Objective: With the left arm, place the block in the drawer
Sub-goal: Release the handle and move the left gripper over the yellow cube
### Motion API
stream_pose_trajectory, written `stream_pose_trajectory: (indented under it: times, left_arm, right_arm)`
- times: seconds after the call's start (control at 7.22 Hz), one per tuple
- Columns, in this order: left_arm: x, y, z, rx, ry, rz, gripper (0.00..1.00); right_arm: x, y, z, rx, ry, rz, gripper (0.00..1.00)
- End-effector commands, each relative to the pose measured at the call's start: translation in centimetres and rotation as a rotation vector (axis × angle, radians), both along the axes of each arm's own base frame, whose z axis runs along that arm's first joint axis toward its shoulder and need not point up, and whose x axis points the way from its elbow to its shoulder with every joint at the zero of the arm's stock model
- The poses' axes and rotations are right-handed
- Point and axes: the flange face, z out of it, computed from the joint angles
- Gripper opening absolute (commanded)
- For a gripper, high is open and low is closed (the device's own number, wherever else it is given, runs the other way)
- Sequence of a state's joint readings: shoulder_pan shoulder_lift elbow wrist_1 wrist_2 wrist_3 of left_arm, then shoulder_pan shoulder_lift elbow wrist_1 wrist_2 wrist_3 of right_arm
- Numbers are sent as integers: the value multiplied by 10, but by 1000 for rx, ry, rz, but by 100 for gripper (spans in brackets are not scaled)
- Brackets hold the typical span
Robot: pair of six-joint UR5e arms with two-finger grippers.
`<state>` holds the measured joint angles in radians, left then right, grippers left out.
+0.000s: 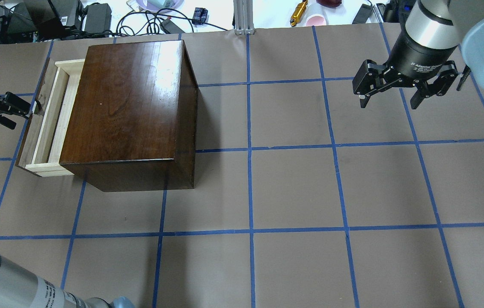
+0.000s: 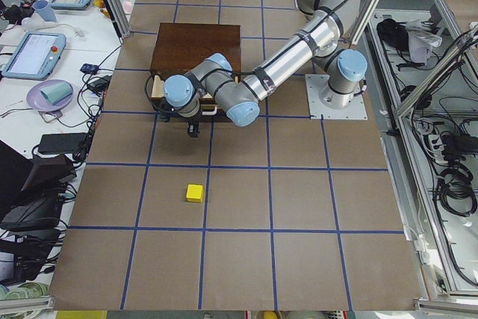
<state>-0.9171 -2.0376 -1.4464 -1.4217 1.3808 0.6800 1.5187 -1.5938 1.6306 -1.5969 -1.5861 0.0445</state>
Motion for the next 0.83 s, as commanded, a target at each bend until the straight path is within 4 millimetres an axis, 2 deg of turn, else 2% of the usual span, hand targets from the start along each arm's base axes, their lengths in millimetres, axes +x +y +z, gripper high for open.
stream_pose_trajectory:
  times: [0.0,0.14,0.42,0.69]
  left_arm:
    - [9,-1,21,1,-65,-9,98]
    - [18,-4,26,11,-99,-13,98]
    - [51,2,24,3,-109,21,99]
    - [77,-4,22,56,-204,-4,100]
  right_arm:
    - [0,0,0,0,0,0,100]
    - [0,0,0,0,0,0,100]
    - [0,0,0,0,0,0,100]
    - [0,0,0,0,0,0,100]
